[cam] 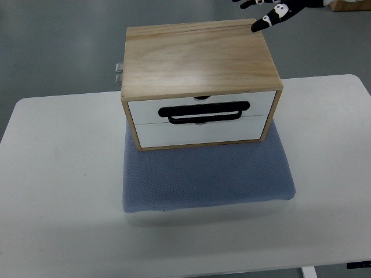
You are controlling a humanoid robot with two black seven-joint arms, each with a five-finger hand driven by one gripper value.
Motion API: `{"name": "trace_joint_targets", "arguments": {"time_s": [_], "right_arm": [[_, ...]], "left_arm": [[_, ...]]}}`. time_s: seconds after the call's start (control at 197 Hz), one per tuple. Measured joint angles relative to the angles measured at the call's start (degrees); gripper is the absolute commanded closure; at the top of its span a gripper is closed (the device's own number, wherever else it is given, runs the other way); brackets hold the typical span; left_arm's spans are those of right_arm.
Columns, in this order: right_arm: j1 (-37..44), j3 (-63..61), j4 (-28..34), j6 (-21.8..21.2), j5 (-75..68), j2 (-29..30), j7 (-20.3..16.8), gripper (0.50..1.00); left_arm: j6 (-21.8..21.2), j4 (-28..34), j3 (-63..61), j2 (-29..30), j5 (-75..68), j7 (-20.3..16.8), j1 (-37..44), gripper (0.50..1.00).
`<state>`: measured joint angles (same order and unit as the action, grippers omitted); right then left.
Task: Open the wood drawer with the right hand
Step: 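Move the right hand over the box and down to the upper drawer handle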
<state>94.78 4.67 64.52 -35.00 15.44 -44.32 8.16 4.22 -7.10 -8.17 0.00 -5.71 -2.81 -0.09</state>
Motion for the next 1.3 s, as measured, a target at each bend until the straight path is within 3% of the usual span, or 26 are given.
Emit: {"name": "trace_joint_targets", "arguments": {"time_s": [0.249,0.706,1.061,1.3], "right_arm": [[6.96,8.01,9.20,0.00,2.57,0.86,-1.83,0.556],[17.25,22.93,16.22,0.18,2.33,7.04,-5.61,0.560],[17.71,26.52,17.78,10.07,0.78,12.24,-7.71,0.562],[17.72,28.04,18.34,11.75,-1.00,13.47,-8.39,0.562]], "left_arm": [[0.00,0.00,0.00,0.00,0.00,0.00,0.00,0.500],[0.00,0.00,0.00,0.00,0.00,0.00,0.00,0.500],[0.00,0.00,0.00,0.00,0.00,0.00,0.00,0.500],[0.00,0.00,0.00,0.00,0.00,0.00,0.00,0.500]]}}
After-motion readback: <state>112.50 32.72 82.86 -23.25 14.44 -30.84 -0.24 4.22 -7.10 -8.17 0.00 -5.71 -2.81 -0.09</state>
